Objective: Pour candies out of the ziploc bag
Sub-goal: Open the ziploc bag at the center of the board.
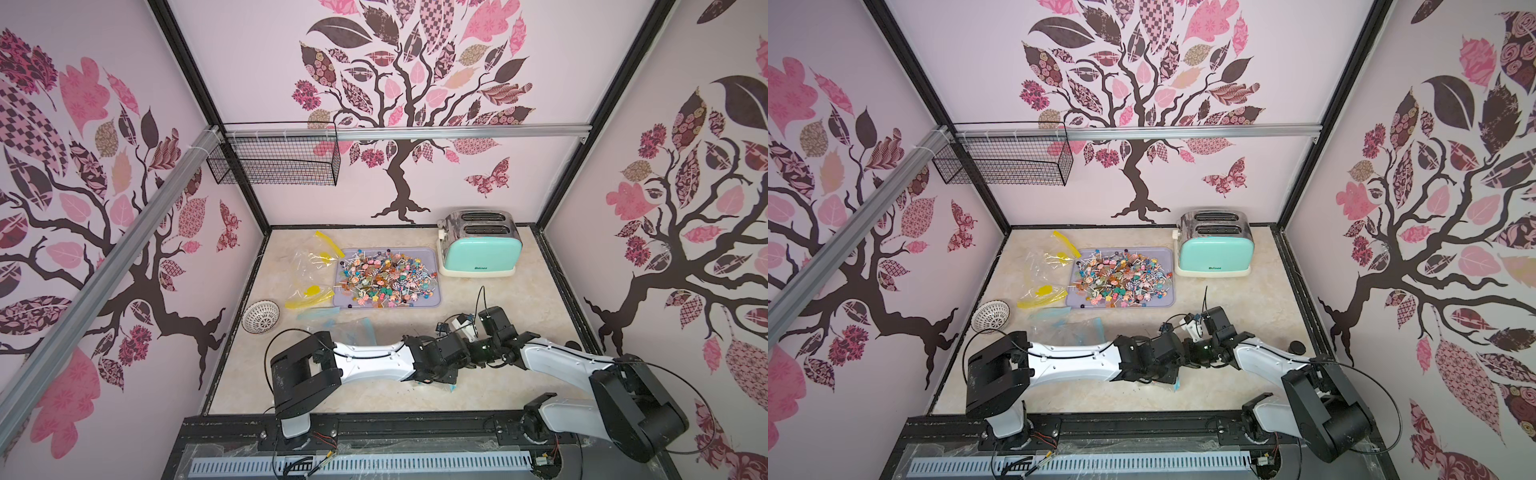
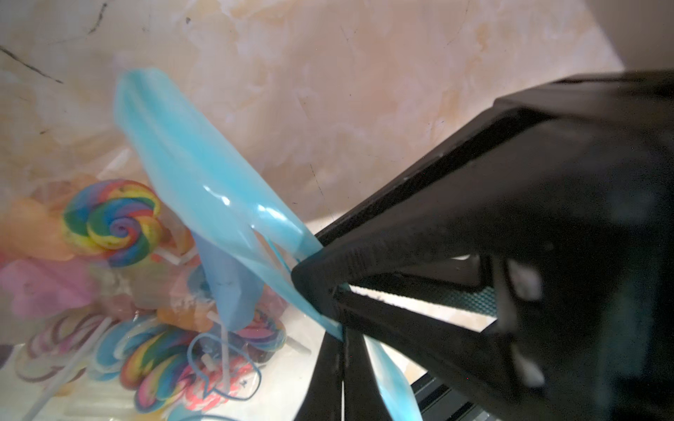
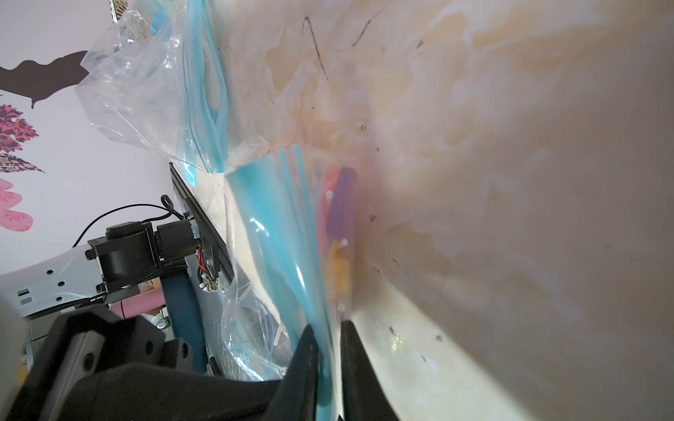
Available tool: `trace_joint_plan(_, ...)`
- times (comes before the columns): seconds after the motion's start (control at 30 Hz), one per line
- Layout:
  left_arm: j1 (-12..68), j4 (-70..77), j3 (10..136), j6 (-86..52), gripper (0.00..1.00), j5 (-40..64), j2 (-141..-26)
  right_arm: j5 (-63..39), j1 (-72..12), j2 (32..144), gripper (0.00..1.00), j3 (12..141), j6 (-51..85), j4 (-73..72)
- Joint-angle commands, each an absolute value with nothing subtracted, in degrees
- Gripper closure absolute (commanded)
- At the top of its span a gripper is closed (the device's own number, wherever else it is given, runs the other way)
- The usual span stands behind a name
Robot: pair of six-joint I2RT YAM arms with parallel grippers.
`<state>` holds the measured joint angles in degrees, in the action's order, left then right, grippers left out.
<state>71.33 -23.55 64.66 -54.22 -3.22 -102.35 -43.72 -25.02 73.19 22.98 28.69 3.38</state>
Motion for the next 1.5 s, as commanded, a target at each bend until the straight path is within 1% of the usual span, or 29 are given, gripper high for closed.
trace_joint_plan(0.0, 71.4, -22.6, 64.5, -54.6, 1.0, -5.0, -99.9, -44.8, -26.0, 74.3, 0.84, 24.5, 28.4, 3.2)
trace_joint_plan(0.07, 71.3, -22.9, 64.2, -54.7, 1.0, -5.5, -99.5, -44.3, -26.1, 74.4, 0.86, 24.6, 28.0, 3.8)
trace_joint_plan(0.1, 71.4, -22.9, 64.1, -54.8, 1.0, -5.6, -99.2, -44.4, -26.1, 74.4, 0.88, 24.5, 28.0, 3.7)
trace_joint_plan(0.2, 71.4, -23.1, 63.8, -55.0, 1.0, -6.2, -98.9, -44.5, -26.2, 74.6, 1.0, 24.4, 28.0, 3.4)
trace_joint_plan(0.43, 71.2, -24.9, 65.1, -55.2, 0.99, -7.9, -100.0, -44.6, -26.3, 73.3, 1.0, 24.2, 28.9, 3.0)
trace_joint_plan(0.53, 70.9, -25.5, 65.9, -55.4, 0.86, -7.9, -100.9, -44.3, -26.2, 72.3, 1.0, 24.0, 29.1, 3.3)
trace_joint_plan(0.6, 70.6, -25.3, 66.1, -55.5, 0.79, -7.9, -101.3, -44.2, -26.2, 71.9, 1.0, 23.8, 29.1, 3.4)
trace_joint_plan(0.7, 70.2, -25.0, 66.5, -55.5, 0.73, -7.5, -101.6, -44.1, -26.2, 71.5, 1.0, 23.4, 29.3, 3.2)
trace_joint_plan(0.83, 69.6, -24.0, 66.5, -55.5, 0.72, -6.6, -102.4, -44.3, -26.2, 71.5, 1.0, 22.9, 29.8, 2.4)
trace_joint_plan(1.0, 69.3, -22.5, 66.4, -55.8, 0.72, -4.9, -103.9, -44.5, -26.2, 71.0, 1.0, 22.9, 30.1, 2.3)
trace_joint_plan(1.07, 69.1, -22.1, 66.4, -55.7, 0.74, -4.5, -104.2, -44.6, -26.2, 70.6, 1.0, 22.8, 30.1, 2.5)
trace_joint_plan(1.17, 68.7, -21.4, 66.0, -55.8, 0.84, -4.2, -104.1, -44.3, -26.3, 70.1, 1.0, 22.6, 30.1, 2.8)
trace_joint_plan(1.27, 68.3, -20.6, 65.5, -56.0, 1.0, -3.9, -103.6, -43.7, -26.2, 69.9, 1.0, 22.1, 30.1, 2.9)
trace_joint_plan(1.47, 68.1, -21.0, 64.6, -56.9, 1.0, -4.3, -103.0, -40.5, -26.2, 71.2, 1.0, 21.8, 29.8, 3.6)
